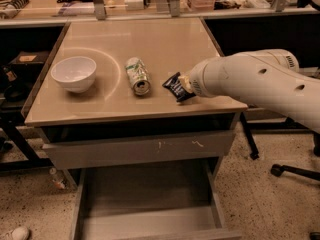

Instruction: Pick rxbar blueberry from middle drawer and place on counter

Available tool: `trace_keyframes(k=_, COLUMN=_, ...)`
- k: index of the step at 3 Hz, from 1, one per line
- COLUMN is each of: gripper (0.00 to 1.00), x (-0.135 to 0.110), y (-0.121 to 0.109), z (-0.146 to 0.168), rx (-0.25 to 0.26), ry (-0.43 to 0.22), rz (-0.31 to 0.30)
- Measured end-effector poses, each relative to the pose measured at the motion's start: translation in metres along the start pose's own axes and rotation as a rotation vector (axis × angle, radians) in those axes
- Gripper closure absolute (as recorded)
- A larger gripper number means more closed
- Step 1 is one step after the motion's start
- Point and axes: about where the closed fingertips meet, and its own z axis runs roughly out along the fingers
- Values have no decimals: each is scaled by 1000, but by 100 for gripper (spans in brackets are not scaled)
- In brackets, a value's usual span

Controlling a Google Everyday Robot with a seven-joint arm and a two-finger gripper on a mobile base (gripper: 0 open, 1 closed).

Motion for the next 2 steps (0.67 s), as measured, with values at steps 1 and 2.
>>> trace_keyframes(k=1, gripper=35, x=0, y=0, z=0, rx=0, ry=0, rz=0)
trace_keyframes(k=2, gripper=12, x=0, y=0, z=0, rx=0, ry=0, rz=0)
